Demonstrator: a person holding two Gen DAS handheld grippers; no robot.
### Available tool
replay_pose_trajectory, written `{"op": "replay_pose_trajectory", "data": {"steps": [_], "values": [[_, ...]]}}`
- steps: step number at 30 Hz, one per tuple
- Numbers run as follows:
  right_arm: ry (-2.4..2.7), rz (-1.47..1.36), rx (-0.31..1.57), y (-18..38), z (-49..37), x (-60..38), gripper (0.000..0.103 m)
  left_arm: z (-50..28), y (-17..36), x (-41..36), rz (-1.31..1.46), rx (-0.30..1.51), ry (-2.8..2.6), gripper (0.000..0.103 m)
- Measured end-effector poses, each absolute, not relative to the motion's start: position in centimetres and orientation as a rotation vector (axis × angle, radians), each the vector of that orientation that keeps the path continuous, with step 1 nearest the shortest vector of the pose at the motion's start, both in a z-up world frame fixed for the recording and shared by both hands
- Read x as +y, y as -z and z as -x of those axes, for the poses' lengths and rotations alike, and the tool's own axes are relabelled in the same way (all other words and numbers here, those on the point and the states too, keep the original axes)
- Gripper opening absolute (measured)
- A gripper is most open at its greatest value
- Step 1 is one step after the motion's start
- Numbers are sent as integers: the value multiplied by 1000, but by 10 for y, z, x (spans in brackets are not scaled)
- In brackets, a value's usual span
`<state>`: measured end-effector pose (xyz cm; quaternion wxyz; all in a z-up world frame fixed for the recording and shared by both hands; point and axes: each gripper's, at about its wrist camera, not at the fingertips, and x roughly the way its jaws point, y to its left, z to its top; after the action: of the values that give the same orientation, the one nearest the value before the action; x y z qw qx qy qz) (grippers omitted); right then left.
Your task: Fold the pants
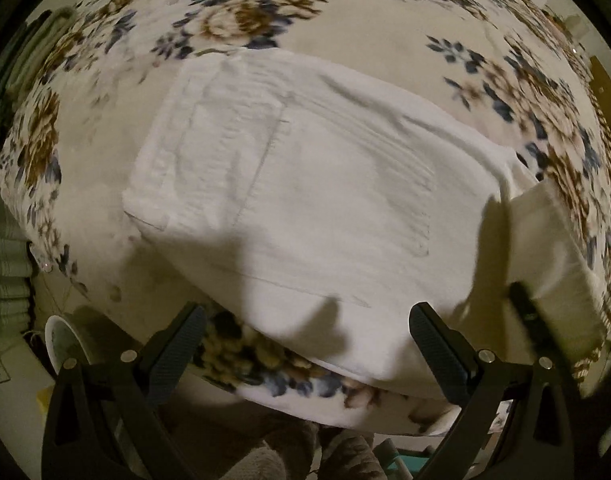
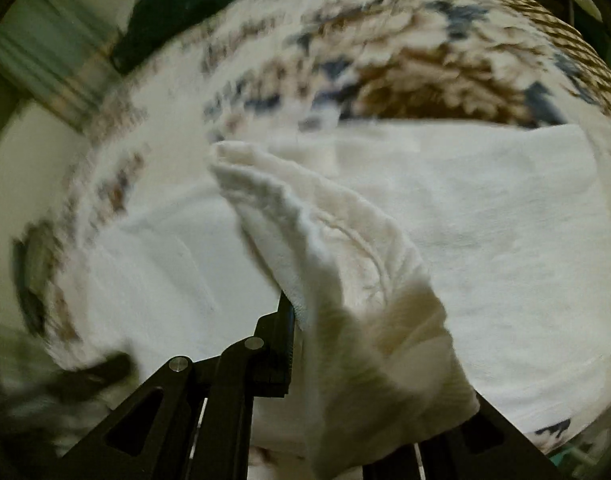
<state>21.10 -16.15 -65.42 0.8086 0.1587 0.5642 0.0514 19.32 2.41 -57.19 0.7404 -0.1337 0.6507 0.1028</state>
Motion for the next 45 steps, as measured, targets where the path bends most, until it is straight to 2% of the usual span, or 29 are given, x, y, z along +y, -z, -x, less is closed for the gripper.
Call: {"op": "replay_pose_trajectory", "data": {"steps": [1,3,5,11,16,19,20,22,24,25,26,41,44,45], "values": [[-110,-322,1239,662,-213,-155,26,-194,572,27,305,1424,-228,103],[-172,-346,1291,666,-218,-152,67,-193,569,32,330,1419,-228,103],[-286,-409,1300,657,-215,-152,82,-196,565,34,363,1406,-223,103],[-211,-495,1229,613,-187,-220,85,-205,561,18,451,1376,-148,103],[-20,-506,1333,632,-165,-285,85,-223,584,-25,470,1428,-48,103],[35,-547,1364,644,-162,-310,85,-235,593,-56,389,1426,23,102],[45,-548,1367,645,-160,-314,85,-239,594,-65,350,1418,41,96],[64,-548,1366,649,-159,-319,85,-249,599,-86,241,1398,90,75],[81,-562,1362,653,-158,-321,85,-256,606,-96,159,1386,92,27],[88,-563,1360,653,-158,-323,85,-260,610,-96,142,1382,97,20],[102,-562,1359,654,-158,-324,85,-264,613,-90,179,1384,111,18],[210,-398,1442,676,-188,-305,85,-265,621,-72,300,1376,132,17],[208,-425,1447,673,-190,-307,85,-259,610,-64,400,1371,132,19],[200,-440,1448,671,-190,-307,85,-254,607,-59,440,1371,139,24]]}}
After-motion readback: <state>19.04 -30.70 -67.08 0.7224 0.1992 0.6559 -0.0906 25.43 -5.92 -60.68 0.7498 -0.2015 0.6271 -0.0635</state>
